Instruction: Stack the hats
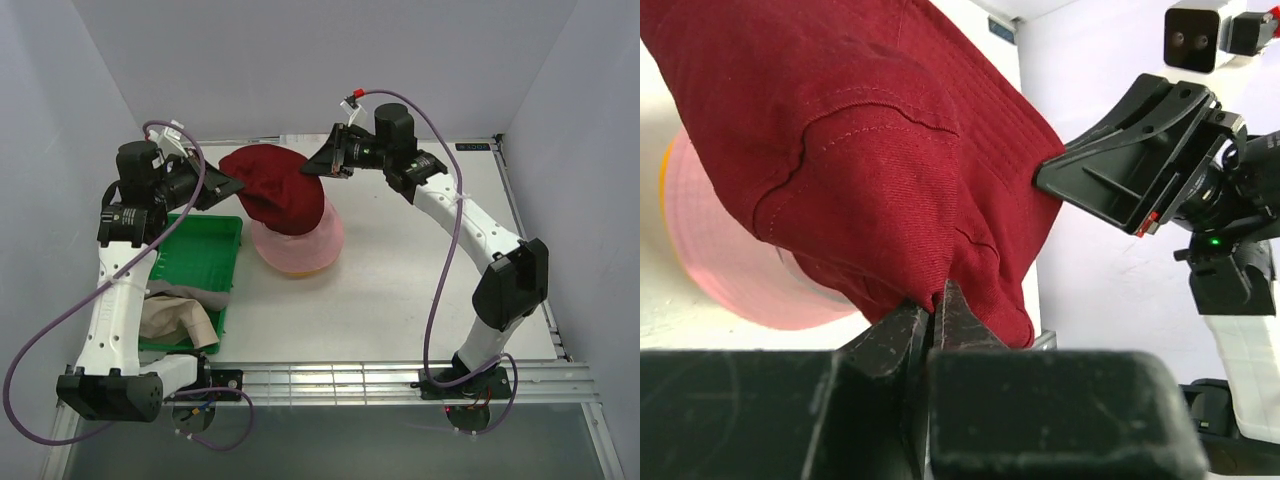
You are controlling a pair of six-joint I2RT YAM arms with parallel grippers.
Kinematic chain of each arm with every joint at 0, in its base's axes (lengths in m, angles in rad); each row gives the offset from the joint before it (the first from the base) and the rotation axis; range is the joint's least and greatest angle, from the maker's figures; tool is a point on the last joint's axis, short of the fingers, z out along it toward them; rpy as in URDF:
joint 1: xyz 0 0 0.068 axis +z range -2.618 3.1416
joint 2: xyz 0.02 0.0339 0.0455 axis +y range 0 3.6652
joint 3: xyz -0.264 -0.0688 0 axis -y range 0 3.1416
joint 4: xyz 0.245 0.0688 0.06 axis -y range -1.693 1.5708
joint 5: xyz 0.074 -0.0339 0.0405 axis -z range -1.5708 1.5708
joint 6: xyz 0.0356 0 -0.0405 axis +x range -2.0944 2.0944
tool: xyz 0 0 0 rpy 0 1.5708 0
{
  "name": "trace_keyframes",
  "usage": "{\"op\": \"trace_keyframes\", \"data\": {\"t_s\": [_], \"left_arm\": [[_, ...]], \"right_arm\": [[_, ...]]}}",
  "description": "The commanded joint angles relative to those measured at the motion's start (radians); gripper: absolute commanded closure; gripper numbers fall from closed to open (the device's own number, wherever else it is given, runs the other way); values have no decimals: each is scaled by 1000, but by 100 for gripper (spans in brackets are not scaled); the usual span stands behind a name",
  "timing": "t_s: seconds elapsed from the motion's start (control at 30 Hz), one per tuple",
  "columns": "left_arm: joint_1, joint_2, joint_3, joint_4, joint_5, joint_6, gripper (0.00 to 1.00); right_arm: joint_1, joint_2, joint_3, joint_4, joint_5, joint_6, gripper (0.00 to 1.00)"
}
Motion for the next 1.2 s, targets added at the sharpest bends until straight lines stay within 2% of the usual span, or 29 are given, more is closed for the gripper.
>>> {"op": "trace_keyframes", "data": {"t_s": [0.0, 0.37, 0.63, 0.73, 0.87, 1.0, 1.17], "left_arm": [[-8, -2, 22, -51, 0, 11, 85], [-26, 53, 59, -28, 90, 36, 55], [-37, 82, 69, 9, 136, 39, 32], [-41, 90, 80, 23, 133, 34, 28], [-41, 76, 66, 24, 71, 16, 28], [-41, 4, -35, 29, -135, -102, 27], [-43, -91, -187, 73, -232, -222, 27]], "right_arm": [[-13, 35, 29, -63, 61, -65, 92], [-39, 31, -52, -63, 127, -67, 92], [-82, 3, -185, 13, 102, -35, 92], [-101, -12, -263, 125, 48, 2, 92], [-104, -37, -308, 178, 32, -2, 92], [-112, -55, -360, 253, 3, 7, 92], [-124, -57, -391, 343, -53, 33, 92]]}}
